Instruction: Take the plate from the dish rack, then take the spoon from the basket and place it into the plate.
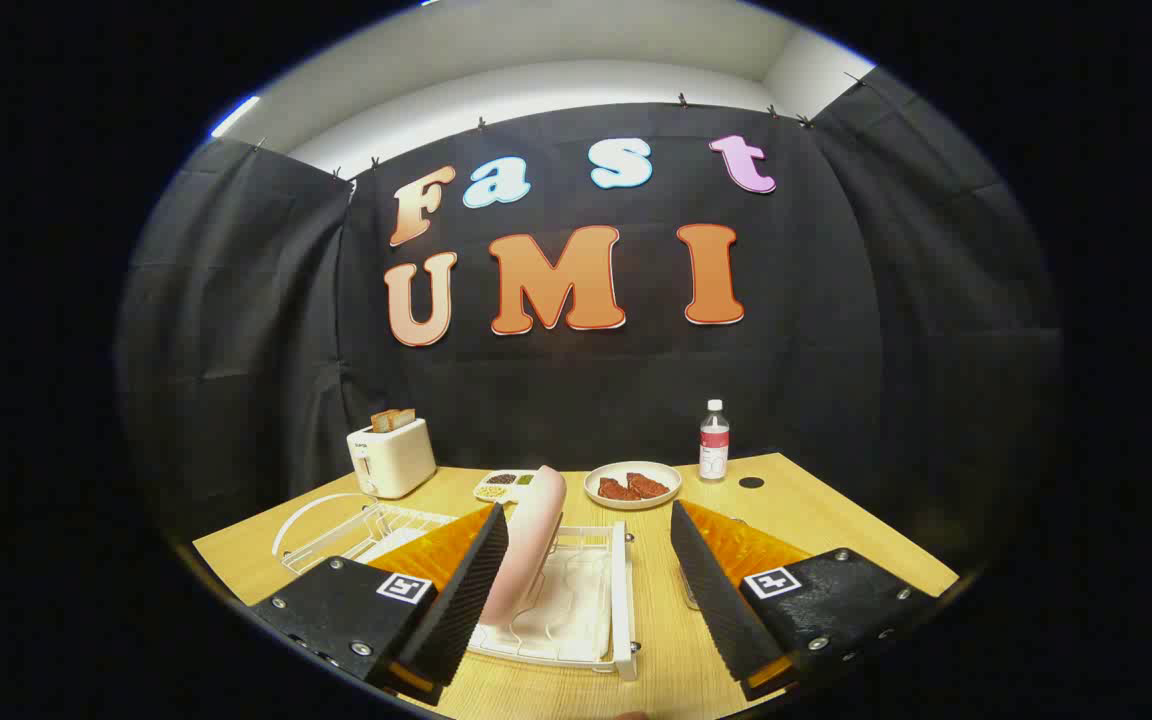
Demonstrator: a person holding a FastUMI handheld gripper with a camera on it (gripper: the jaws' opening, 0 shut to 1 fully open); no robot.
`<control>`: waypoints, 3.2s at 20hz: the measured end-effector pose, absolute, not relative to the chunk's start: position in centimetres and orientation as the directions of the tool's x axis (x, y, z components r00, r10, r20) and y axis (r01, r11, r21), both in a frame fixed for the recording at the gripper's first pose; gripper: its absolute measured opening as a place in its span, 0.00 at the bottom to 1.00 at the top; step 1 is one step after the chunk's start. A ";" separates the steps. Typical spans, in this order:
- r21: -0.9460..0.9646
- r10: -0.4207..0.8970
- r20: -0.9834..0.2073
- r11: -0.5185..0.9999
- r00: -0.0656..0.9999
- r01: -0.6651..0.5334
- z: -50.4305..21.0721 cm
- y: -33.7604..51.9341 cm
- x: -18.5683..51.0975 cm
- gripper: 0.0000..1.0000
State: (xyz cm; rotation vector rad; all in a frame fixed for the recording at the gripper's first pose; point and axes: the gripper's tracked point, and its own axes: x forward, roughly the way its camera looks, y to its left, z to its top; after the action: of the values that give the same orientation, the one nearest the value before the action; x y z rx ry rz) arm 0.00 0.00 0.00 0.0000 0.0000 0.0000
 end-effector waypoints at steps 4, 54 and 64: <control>0.008 0.002 -0.005 1.000 1.000 -0.002 -0.4 -0.1 -0.3 0.97; -0.068 -0.211 -0.402 0.977 0.891 0.201 -7.8 4.9 9.2 0.34; -0.222 -0.323 -0.328 0.940 0.888 0.260 -4.8 4.2 9.7 0.23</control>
State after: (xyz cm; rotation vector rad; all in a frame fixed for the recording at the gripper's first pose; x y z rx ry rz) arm 9.70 4.21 -4.79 -0.1747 0.3699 -0.3049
